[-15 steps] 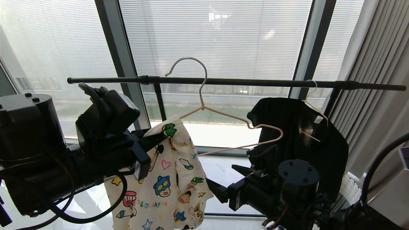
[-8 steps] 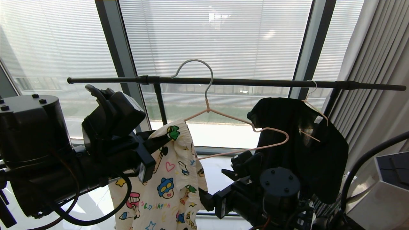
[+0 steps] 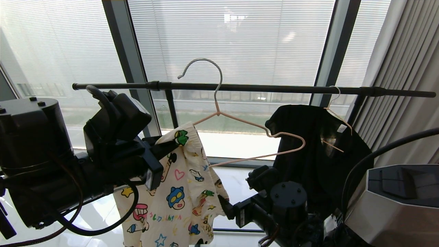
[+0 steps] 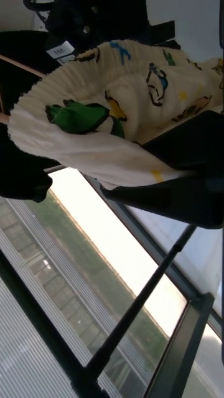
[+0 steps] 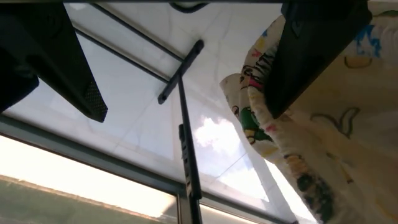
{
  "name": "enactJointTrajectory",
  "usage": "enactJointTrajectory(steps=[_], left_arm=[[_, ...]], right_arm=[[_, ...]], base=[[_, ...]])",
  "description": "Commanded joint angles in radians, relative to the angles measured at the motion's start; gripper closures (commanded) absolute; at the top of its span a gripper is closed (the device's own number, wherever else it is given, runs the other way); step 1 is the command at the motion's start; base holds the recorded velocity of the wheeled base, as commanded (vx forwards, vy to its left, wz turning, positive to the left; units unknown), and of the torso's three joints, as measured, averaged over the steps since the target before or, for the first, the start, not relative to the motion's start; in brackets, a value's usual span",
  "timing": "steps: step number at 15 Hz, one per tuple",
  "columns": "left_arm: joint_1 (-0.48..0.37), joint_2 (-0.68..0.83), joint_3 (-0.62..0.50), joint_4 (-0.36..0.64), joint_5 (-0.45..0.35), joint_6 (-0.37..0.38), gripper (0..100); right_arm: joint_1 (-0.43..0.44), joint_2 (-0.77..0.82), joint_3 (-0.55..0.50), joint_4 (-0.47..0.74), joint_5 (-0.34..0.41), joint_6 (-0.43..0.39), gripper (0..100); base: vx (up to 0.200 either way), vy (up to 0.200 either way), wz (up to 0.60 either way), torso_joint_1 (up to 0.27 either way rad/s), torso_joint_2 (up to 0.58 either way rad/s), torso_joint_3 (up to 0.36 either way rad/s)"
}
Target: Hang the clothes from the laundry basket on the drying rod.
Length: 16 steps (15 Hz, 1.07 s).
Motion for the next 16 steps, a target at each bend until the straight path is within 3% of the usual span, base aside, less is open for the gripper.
enactJointTrajectory(steps=[1,8,16], left_arm=[[0.035,-0.007,-0.002,-0.002,-0.001,0.000,100],[0.109,-0.011,0.033,0.000,-0.001,0.009,100],[0.202,0.000,0.125,-0.002,-0.004,0.109,100]], right_arm=[[-0.069,0.016,0.001,0.000,-0.006,-0.031,0],[-0.282,-0.001,-0.002,0.000,-0.006,-0.123,0],[-0.382,-0.048,0.001,0.000,-0.004,-0.126,0]], base=[[0.000,0.000,0.00,0.000,0.00,0.000],[0.000,0.000,0.00,0.000,0.00,0.000],[0.000,0.000,0.00,0.000,0.00,0.000]])
